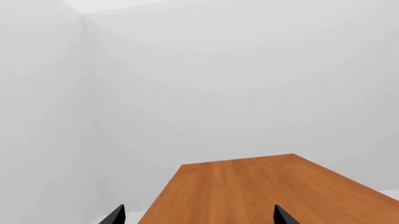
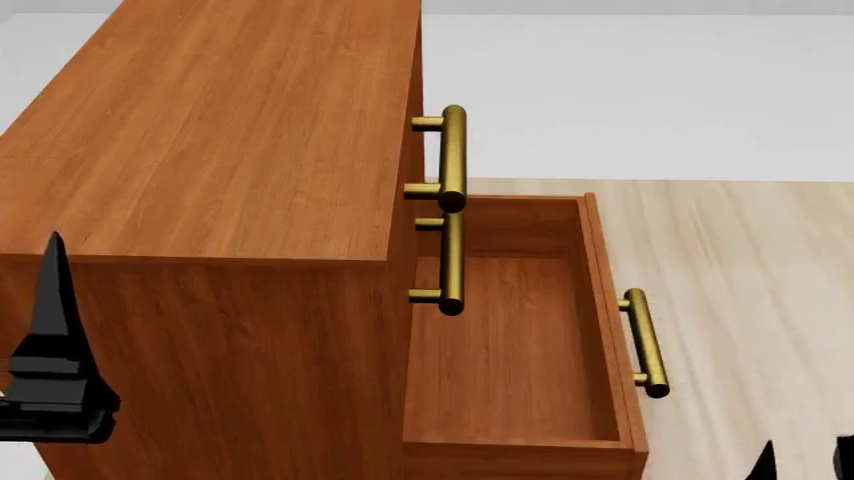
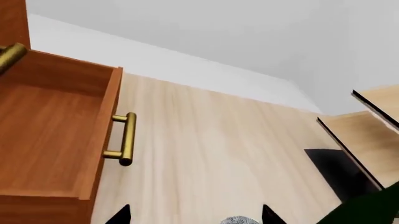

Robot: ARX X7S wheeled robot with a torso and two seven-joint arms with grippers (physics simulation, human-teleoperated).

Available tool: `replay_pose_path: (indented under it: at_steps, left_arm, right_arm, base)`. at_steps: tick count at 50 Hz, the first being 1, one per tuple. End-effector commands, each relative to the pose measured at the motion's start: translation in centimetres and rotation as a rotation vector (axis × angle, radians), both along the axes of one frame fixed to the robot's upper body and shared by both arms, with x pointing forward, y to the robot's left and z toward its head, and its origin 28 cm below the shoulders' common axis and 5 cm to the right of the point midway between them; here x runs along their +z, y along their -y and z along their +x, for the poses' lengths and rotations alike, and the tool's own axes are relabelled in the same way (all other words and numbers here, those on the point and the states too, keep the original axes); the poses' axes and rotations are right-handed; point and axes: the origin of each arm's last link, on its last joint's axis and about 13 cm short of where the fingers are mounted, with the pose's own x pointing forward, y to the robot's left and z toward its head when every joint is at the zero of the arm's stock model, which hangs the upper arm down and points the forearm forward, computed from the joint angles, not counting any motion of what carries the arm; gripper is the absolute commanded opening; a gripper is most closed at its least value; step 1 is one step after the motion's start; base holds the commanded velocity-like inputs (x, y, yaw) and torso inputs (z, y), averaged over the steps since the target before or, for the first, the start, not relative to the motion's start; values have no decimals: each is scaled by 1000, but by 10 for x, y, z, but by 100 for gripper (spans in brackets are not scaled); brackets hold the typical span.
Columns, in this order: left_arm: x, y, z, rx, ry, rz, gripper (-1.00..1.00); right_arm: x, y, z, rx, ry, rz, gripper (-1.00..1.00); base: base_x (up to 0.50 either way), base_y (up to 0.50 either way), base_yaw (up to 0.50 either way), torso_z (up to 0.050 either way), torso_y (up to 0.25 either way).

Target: Put the bowl in the bottom drawer of the cabinet.

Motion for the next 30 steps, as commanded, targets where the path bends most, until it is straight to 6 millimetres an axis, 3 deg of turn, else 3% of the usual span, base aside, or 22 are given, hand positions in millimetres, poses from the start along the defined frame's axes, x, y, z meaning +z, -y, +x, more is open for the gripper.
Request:
replay_pose_path:
  at_steps: [1,30]
  left_arm:
    - [0,1,-1,-10,1,3,100]
    - [-4,4,-1,-25,-11,3,100]
  right_arm:
    - [-4,3,-5,-5,-84,7,100]
    - [-16,11,-14,-61,-254,31,100]
  base:
    - [0,0,0,0,0]
    - [0,0,0,0,0]
